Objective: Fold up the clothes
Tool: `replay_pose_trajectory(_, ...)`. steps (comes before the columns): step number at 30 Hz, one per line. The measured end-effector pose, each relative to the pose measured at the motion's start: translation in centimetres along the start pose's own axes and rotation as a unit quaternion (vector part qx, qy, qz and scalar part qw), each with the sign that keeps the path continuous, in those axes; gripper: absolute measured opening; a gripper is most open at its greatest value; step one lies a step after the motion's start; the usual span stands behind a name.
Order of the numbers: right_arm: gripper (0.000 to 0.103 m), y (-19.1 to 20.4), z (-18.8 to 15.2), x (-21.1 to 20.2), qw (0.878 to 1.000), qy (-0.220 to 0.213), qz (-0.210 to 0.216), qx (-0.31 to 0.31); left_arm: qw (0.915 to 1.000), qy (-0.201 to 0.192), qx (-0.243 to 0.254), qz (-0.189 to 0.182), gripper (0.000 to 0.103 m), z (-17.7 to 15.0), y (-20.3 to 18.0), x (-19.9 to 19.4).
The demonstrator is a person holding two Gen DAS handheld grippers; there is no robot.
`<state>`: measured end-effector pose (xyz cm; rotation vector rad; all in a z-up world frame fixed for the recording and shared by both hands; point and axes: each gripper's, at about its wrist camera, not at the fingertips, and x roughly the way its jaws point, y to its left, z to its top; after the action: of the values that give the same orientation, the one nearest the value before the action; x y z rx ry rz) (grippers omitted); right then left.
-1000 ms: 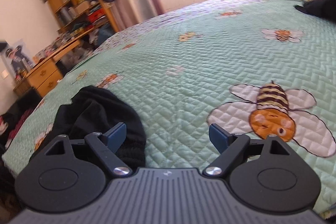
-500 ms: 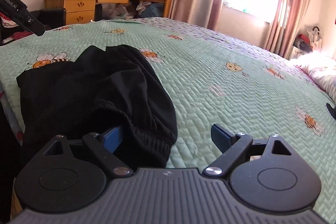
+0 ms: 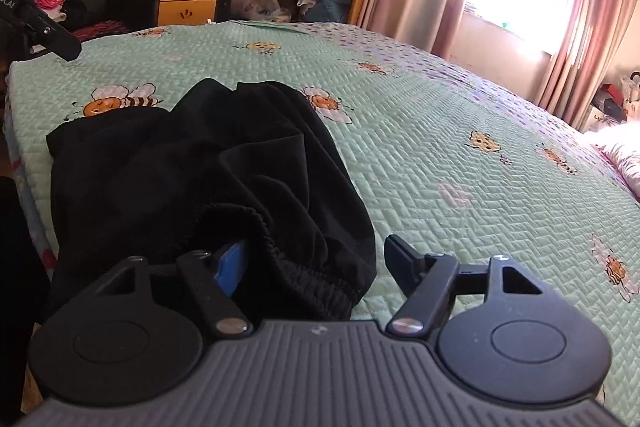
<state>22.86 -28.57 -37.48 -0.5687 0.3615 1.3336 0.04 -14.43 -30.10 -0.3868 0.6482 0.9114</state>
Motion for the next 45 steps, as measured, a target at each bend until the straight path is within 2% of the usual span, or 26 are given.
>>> replay_pose_trajectory(2,0.060,0.4,0.0,0.3,1.000,0.002,0.012,0.003,1.0000,0.002,-0.001,-0.001,0.070,-0.2,0.1,0.1)
replay_pose_trajectory(4,0.037,1.0,0.1,0.6,1.000,-0.001,0.024,0.007,1.0000,0.003,0.000,-0.004,0.070,-0.4,0.0,0.1)
replay_pose_trajectory(5,0.031,1.4,0.2,0.7,1.000,0.000,0.020,0.005,1.0000,0.003,0.003,-0.003,0.070,-0.6,-0.1,0.0)
replay_pose_trajectory(6,0.020,1.7,0.3,0.8,1.000,0.000,0.016,0.004,1.0000,0.001,0.006,-0.002,0.071,-0.7,-0.1,-0.1)
replay_pose_trajectory(9,0.009,2.1,0.9,-0.4,0.999,-0.016,0.025,0.027,0.9999,-0.006,0.008,0.006,0.078,-0.9,0.3,-0.5)
replay_pose_trajectory(13,0.008,2.0,3.4,-3.3,0.993,-0.051,0.061,0.085,0.9998,-0.002,-0.015,0.010,0.078,-1.2,1.6,-0.3)
replay_pose_trajectory(19,0.008,0.9,8.6,-10.2,0.975,-0.157,0.079,0.135,0.9993,-0.007,-0.036,0.009,0.078,-1.5,3.1,-0.7)
replay_pose_trajectory(24,0.008,-0.1,12.9,-16.1,0.951,-0.246,0.085,0.166,0.9984,-0.026,-0.049,-0.001,0.078,-1.5,4.0,-1.7)
replay_pose_trajectory(29,0.008,-1.2,17.2,-22.1,0.918,-0.333,0.092,0.195,0.9980,-0.032,-0.055,-0.003,0.079,-1.4,4.5,-1.8)
replay_pose_trajectory(30,0.008,-1.4,18.0,-23.2,0.912,-0.347,0.090,0.199,0.9980,-0.032,-0.054,-0.005,0.079,-1.4,4.4,-1.8)
replay_pose_trajectory(34,0.008,-2.1,19.8,-24.9,0.907,-0.369,0.048,0.196,0.9982,-0.031,-0.050,-0.009,0.079,-1.5,4.2,-1.5)
replay_pose_trajectory(36,0.008,-2.9,20.6,-23.8,0.912,-0.357,0.021,0.200,0.9984,-0.028,-0.047,-0.011,0.079,-1.5,4.1,-1.2)
replay_pose_trajectory(38,0.008,-4.0,21.1,-21.1,0.922,-0.330,-0.025,0.200,0.9986,-0.026,-0.046,-0.011,0.079,-1.5,3.9,-1.0)
replay_pose_trajectory(40,0.011,-5.8,21.1,-16.1,0.936,-0.277,-0.081,0.200,0.9987,-0.023,-0.045,-0.011,0.078,-1.5,3.8,-0.9)
replay_pose_trajectory(41,0.013,-6.6,21.1,-13.2,0.944,-0.243,-0.106,0.196,0.9987,-0.022,-0.044,-0.011,0.079,-1.5,3.8,-0.9)
replay_pose_trajectory(42,0.016,-7.1,21.1,-9.4,0.958,-0.189,-0.128,0.174,0.9988,-0.020,-0.044,-0.012,0.079,-1.5,3.7,-0.8)
replay_pose_trajectory(43,0.026,-7.7,20.6,-5.9,0.971,-0.126,-0.138,0.151,0.9988,-0.018,-0.042,-0.013,0.079,-1.6,3.6,-0.8)
replay_pose_trajectory(45,0.029,-9.7,18.1,-0.6,0.980,-0.014,-0.124,0.153,0.9991,-0.014,-0.036,-0.016,0.079,-1.8,3.3,-0.6)
